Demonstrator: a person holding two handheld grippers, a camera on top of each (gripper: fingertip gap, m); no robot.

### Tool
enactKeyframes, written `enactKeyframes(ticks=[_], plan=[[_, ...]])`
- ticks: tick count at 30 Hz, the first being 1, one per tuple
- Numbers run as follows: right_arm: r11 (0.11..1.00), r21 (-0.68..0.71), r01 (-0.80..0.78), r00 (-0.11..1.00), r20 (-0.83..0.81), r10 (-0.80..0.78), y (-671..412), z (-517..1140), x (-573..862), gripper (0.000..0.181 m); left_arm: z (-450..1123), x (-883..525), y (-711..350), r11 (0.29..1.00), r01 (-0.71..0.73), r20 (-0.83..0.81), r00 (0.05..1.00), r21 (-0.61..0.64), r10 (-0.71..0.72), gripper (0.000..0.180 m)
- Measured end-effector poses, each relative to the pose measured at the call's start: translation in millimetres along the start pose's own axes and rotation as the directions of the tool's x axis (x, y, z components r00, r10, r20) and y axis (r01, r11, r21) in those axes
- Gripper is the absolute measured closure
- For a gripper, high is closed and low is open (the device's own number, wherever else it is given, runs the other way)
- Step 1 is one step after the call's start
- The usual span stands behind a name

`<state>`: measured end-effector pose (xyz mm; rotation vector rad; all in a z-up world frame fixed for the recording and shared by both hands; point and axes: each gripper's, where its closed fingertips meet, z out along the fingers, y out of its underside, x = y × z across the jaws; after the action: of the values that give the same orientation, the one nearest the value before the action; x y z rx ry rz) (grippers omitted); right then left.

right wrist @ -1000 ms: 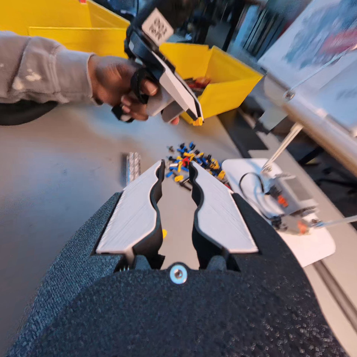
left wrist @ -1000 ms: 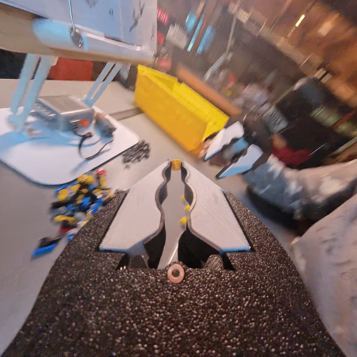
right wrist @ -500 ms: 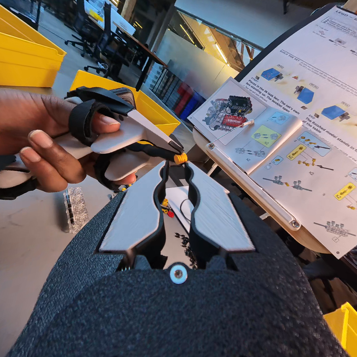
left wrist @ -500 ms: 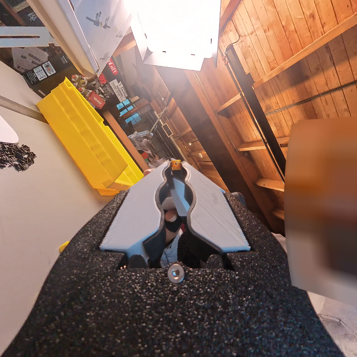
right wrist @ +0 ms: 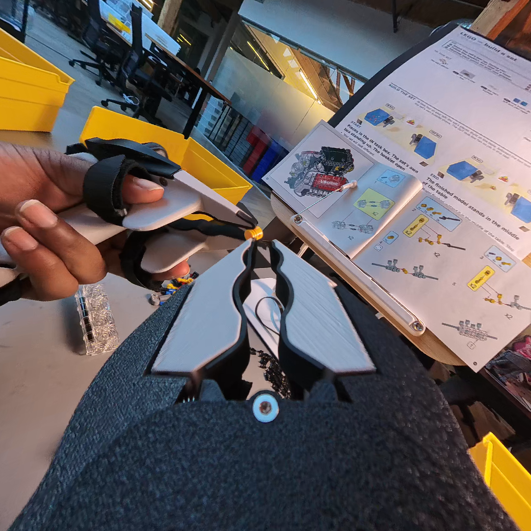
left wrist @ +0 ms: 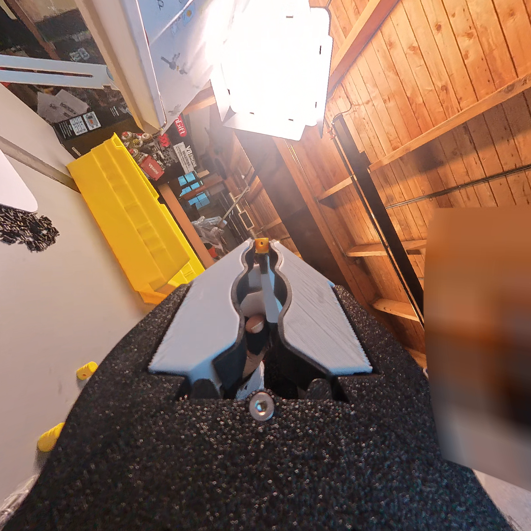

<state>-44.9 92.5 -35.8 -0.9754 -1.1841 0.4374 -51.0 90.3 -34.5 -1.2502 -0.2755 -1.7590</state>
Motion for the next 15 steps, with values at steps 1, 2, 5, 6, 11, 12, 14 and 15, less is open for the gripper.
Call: enactKeyframes(ticks=[1,2,5,6,11,12,14,15], plan=[[1.0,-0.002,0.005,1.0,0.004,-0.005,0.2,0.4,-2.1,0.171,-0.9,-0.1,-1.9,1.0,0.007,0.0,1.0,0.02,-0.007,0.174],[1.0,-0.004,0.01,1.0,0.007,-0.01,0.3,1.1,-4.8,0.168,-1.4,0.3,-2.8,0.999,0.014,-0.003,1.0,0.034,-0.013,0.174],[1.0,-0.009,0.006,1.0,-0.008,-0.006,-0.4,2.9,-8.1,0.162,0.4,1.4,0.8,0.999,0.015,-0.001,1.0,0.042,-0.015,0.174],[1.0,-0.015,0.003,1.0,-0.019,-0.003,-0.1,3.4,-7.1,0.163,1.3,2.1,2.4,0.999,0.016,-0.002,1.0,0.045,-0.016,0.174],[1.0,-0.023,0.008,0.999,-0.042,-0.009,-0.7,2.4,-4.3,0.164,3.5,2.2,6.7,0.997,0.03,0.001,1.0,0.069,-0.03,0.174],[1.0,-0.025,0.012,0.999,-0.043,-0.013,-0.7,2.3,-4.4,0.164,3.2,2.0,6.6,0.997,0.028,0.002,1.0,0.072,-0.029,0.174],[1.0,-0.018,0.012,0.999,-0.044,-0.012,-1.5,1.7,-3.6,0.166,3.1,2.4,6.7,0.997,0.021,0.004,1.0,0.07,-0.021,0.174],[1.0,-0.014,0.007,0.999,-0.041,-0.007,-1.9,1.5,-3.4,0.166,3.3,2.9,6.7,0.997,0.022,0.001,1.0,0.068,-0.023,0.174]])
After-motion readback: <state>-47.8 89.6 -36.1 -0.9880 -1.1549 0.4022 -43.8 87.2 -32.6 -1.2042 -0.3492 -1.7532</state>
